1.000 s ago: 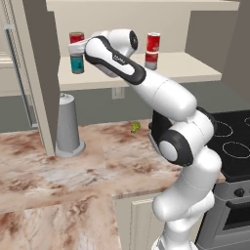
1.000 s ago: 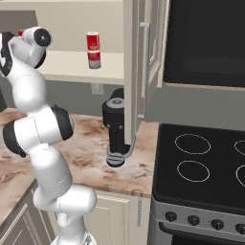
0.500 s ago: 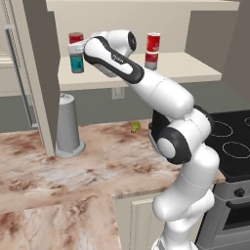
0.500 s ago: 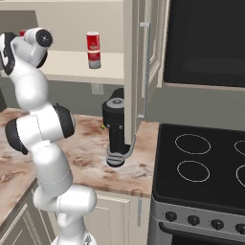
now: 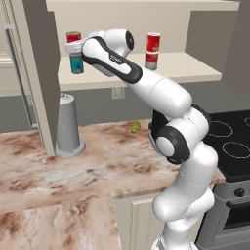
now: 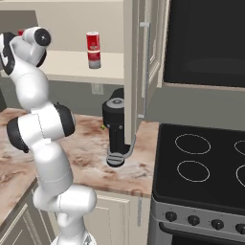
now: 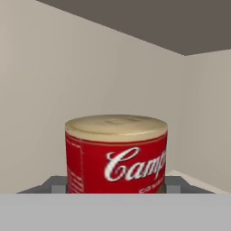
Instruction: Stack two cans on top of the other two cans in the cabinet.
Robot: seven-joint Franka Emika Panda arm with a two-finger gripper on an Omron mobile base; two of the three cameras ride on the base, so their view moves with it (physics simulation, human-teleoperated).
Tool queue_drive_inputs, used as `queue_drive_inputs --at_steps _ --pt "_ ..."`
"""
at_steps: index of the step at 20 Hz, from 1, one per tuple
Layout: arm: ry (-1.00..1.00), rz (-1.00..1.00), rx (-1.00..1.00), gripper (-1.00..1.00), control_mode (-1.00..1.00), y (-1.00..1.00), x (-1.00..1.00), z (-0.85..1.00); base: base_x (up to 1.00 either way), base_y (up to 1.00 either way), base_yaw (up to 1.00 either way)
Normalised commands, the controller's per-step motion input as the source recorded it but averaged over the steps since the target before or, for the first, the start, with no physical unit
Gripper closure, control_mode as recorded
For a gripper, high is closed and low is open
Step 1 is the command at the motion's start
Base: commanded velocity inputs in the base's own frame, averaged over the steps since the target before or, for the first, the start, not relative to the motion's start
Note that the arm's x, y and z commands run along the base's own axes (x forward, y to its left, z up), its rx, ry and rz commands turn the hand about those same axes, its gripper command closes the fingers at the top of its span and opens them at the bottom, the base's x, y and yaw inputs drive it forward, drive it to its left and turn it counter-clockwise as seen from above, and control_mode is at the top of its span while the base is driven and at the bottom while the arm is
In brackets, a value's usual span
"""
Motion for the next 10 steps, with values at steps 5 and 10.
queue_drive_inputs --at_steps 5,10 --pt "0.00 0.00 0.00 1.00 -1.00 0.03 0.00 -0.02 0.00 0.00 0.00" --pt "0.01 0.00 0.00 1.00 -1.00 0.00 0.00 -0.09 0.00 0.00 0.00"
